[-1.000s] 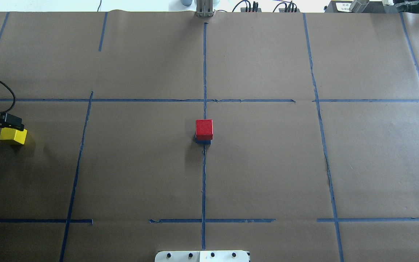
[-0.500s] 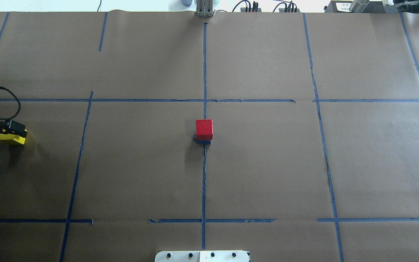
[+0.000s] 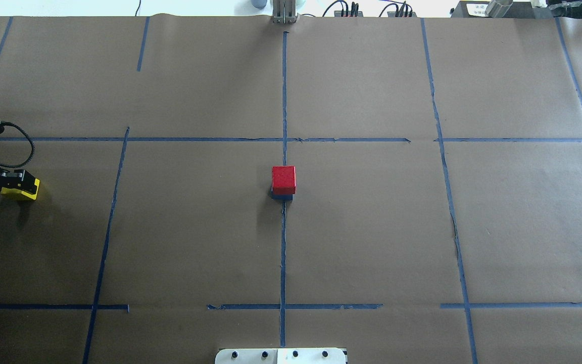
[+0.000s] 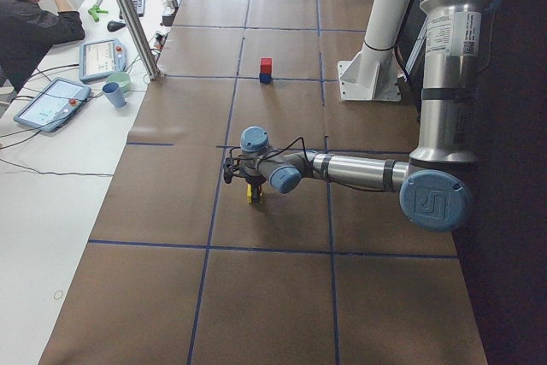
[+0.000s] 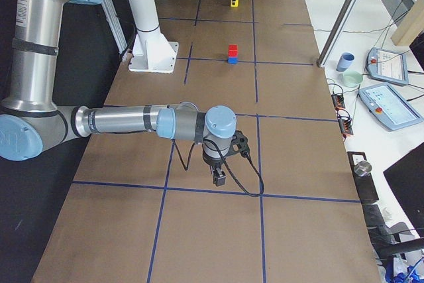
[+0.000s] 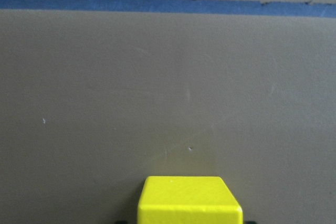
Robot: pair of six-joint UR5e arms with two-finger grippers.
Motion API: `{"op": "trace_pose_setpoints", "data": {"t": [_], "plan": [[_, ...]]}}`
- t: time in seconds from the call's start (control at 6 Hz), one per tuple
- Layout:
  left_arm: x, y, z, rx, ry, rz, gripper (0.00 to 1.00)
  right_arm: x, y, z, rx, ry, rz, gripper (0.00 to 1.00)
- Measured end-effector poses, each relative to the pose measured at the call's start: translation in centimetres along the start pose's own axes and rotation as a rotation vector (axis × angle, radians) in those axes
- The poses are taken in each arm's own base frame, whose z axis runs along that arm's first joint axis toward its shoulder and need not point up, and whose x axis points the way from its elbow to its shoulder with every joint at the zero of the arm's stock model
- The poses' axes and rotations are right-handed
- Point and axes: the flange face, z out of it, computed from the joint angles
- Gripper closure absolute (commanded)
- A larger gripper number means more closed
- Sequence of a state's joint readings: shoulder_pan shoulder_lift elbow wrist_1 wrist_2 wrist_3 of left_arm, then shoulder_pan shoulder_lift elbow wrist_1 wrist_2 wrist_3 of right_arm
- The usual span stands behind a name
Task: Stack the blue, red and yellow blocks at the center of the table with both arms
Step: 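Carry the yellow block with the left gripper over the red block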
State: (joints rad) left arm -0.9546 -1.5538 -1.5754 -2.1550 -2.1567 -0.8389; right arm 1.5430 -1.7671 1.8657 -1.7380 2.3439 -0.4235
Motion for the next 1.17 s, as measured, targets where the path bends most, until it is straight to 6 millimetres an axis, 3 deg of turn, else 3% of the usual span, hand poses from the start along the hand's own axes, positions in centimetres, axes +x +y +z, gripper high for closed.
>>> {"op": "trace_pose_setpoints", "data": {"t": [0.17,0.33,0.67,1.0,1.17], "plan": [[1.7,-0.6,-1.1,-0.001,-0.001,-0.001,1.00,0.0,0.0,0.0,0.000,0.000,-0.001,0.00],[6.0,-1.9,-3.9,-0.008,-0.011,-0.008,1.00,0.0,0.0,0.0,0.000,0.000,-0.001,0.00],[19.3,-3.8,-10.6,-0.028,-0.007,0.030,0.99,-0.1,0.0,0.0,0.000,0.000,-0.001,0.00],[34.9,-1.7,-12.4,-0.038,0.067,0.157,0.99,0.0,0.0,0.0,-0.001,-0.001,0.000,0.00],[41.0,-0.8,-12.9,-0.029,0.072,0.149,0.99,0.0,0.0,0.0,-0.001,-0.001,0.001,0.00]]}}
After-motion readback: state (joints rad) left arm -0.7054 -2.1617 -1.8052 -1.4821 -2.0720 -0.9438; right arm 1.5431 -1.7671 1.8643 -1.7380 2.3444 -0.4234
